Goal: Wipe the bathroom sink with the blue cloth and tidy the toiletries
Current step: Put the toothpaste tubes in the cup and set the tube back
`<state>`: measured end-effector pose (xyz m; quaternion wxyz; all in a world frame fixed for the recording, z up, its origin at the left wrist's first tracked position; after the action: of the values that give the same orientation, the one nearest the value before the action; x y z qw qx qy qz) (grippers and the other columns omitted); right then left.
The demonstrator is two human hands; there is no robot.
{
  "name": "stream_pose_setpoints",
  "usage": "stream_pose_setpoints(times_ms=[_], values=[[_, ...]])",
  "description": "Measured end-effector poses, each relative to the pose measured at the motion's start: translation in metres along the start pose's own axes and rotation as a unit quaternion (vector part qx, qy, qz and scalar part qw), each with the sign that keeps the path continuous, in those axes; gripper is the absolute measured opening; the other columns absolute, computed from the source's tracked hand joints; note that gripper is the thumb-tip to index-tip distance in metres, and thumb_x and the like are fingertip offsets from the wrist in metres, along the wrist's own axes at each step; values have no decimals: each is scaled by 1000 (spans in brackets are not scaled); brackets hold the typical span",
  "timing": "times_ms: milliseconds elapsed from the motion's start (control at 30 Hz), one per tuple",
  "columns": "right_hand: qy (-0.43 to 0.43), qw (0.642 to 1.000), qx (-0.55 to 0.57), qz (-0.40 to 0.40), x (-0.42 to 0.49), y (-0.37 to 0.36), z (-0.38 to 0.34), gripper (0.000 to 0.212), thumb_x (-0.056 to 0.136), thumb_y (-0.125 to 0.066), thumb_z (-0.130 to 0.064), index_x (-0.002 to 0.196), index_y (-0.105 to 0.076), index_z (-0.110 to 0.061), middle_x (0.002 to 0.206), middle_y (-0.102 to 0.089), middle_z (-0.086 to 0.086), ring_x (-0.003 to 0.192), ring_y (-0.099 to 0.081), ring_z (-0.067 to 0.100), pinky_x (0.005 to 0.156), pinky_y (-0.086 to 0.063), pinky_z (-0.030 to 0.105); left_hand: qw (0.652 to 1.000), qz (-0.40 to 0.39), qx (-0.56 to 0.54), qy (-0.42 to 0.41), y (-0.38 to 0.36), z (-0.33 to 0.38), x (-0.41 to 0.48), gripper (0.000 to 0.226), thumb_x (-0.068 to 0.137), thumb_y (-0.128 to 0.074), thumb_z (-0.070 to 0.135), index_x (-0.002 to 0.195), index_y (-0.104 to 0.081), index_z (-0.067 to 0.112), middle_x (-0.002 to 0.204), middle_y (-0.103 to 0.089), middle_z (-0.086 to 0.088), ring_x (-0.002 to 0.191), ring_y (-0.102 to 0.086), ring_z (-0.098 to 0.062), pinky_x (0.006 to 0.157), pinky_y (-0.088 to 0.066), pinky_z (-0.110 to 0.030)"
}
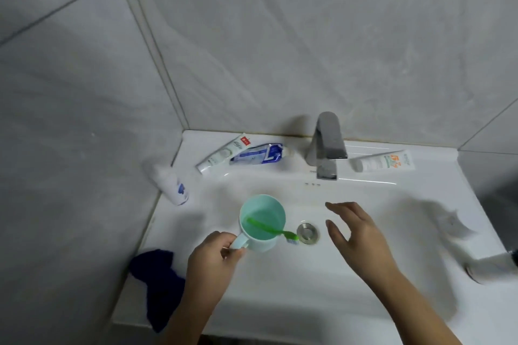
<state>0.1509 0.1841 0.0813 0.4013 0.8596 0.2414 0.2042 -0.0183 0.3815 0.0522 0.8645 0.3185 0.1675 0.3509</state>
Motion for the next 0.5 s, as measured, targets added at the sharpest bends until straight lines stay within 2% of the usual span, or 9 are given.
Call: stream_pose_setpoints(times_ms=[133, 200, 233, 300, 367, 500], values=[[-5, 1000, 8, -18, 14, -32, -26, 34, 85, -63, -12, 119, -60, -15, 111, -59, 0, 77, -54, 10, 62, -35, 2, 999, 51, -20, 1, 28, -16, 12, 11, 72, -76, 10, 78, -68, 14, 72, -65, 3, 66, -60, -14, 63, -46, -33], [-5, 1000, 16, -22, 26, -47, -34, 35, 86, -61, -14, 121, -59, -15, 114, -58, 1, 85, -58, 14, 70, -36, 6, 997, 69, -25, 3, 36, -19, 17, 9, 73, -76, 11, 78, -68, 13, 70, -64, 0, 66, -59, -17, 62, -46, -34], [-5, 1000, 21, -21, 33, -55, -38, 36, 86, -61, -15, 122, -58, -15, 115, -58, 1, 91, -59, 17, 74, -39, 13, 997, 77, -25, 5, 39, -20, 20, 9, 74, -75, 12, 78, -68, 13, 70, -64, 0, 66, -59, -18, 62, -46, -33], [-10, 999, 34, -17, 52, -72, -42, 37, 87, -60, -15, 124, -56, -15, 117, -57, 3, 99, -58, 19, 76, -39, 20, 995, 95, -26, 4, 42, -21, 28, 8, 75, -75, 13, 79, -68, 11, 69, -63, 1, 63, -57, -15, 57, -43, -25], [-22, 998, 51, -8, 74, -89, -43, 38, 88, -59, -17, 126, -54, -15, 121, -54, 4, 103, -56, 18, 77, -39, 22, 993, 115, -20, 2, 45, -19, 36, 8, 75, -74, 14, 80, -69, 10, 67, -62, 2, 60, -53, -12, 54, -35, -16], [-71, 993, 97, 12, 120, -117, -34, 41, 89, -56, -16, 129, -49, -11, 127, -49, 9, 112, -49, 21, 85, -34, 21, 990, 138, 5, 30, 47, -19, 52, 15, 77, -72, 26, 75, -67, 12, 61, -56, 4, 57, -48, -12, 52, -27, -13]])
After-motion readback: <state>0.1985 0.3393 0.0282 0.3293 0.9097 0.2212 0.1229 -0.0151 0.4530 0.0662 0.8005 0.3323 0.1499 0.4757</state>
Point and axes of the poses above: each hand's wrist, its own x-axis towards the middle knuckle, its own y-axis out of the back of the hand, z = x × y, the point moved 3 cm from there along x, towards the middle knuckle
